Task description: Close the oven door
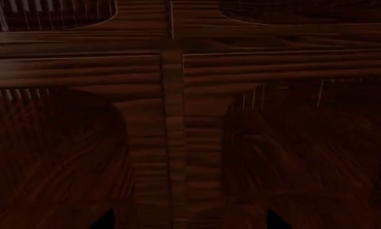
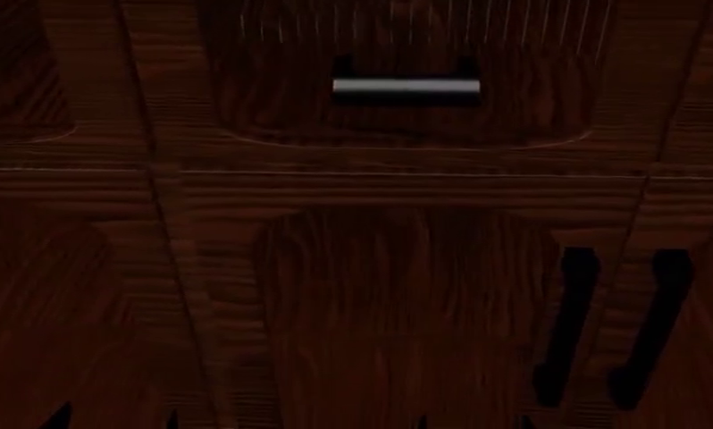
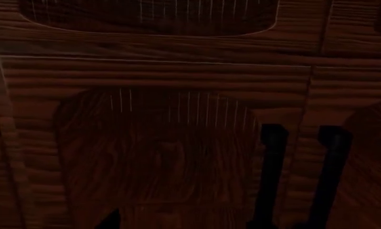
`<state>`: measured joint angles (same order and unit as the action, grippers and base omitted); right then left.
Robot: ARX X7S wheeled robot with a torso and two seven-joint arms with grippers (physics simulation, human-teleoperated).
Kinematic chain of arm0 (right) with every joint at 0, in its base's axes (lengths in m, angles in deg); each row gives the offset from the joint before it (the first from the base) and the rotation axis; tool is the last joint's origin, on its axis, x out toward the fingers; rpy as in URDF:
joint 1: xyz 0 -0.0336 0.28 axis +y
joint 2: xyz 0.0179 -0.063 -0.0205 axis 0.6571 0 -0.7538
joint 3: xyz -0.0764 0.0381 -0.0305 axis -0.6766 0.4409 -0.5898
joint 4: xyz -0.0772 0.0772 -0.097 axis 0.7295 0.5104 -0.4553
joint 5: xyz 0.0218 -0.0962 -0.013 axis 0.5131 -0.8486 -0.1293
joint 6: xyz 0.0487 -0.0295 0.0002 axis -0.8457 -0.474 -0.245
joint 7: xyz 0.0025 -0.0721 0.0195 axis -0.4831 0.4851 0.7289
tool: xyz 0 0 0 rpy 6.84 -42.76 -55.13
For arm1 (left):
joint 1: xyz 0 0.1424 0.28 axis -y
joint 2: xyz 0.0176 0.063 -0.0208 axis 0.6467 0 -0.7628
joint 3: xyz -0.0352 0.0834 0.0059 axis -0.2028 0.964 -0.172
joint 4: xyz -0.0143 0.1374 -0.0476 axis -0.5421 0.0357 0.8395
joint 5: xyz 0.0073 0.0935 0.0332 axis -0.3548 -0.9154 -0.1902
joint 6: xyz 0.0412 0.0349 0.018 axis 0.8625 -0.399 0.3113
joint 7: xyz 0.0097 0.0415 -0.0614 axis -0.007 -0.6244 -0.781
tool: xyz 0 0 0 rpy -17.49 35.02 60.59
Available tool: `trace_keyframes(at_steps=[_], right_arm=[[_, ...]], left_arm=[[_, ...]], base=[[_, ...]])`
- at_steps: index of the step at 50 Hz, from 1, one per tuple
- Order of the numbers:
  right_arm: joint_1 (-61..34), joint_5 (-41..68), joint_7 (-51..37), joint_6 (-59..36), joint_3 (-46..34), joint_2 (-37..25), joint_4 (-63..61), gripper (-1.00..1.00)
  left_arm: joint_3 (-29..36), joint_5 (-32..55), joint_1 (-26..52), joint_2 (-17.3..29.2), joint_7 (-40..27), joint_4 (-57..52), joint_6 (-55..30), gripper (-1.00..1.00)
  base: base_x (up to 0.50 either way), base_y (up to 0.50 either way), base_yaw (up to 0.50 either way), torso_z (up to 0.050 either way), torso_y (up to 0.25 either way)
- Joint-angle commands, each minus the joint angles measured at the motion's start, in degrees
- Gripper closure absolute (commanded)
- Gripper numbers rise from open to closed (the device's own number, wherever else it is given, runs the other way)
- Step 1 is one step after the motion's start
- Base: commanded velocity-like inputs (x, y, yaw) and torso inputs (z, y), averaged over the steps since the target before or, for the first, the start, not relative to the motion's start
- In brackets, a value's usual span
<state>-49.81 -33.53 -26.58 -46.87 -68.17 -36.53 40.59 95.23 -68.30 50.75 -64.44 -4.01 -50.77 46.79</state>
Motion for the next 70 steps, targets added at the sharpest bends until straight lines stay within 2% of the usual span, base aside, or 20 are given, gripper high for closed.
trace_keyframes(at_steps=[1, 70], right_arm=[[-0.1, 0.0, -0.5, -0.1, -0.5, -0.2, 0.1, -1.00], [-0.5, 1.5, -1.9, 0.6, -2.5, -1.7, 0.2, -1.00]], left_arm=[[0.3, 0.1, 0.0, 0.3, -0.6, 0.1, 0.3, -1.00], [2.1, 0.9, 0.4, 1.7, -3.2, 0.0, 0.8, -1.00]], base=[[0.00, 0.46, 0.00, 0.000, 0.000], [0.00, 0.45, 0.00, 0.000, 0.000]])
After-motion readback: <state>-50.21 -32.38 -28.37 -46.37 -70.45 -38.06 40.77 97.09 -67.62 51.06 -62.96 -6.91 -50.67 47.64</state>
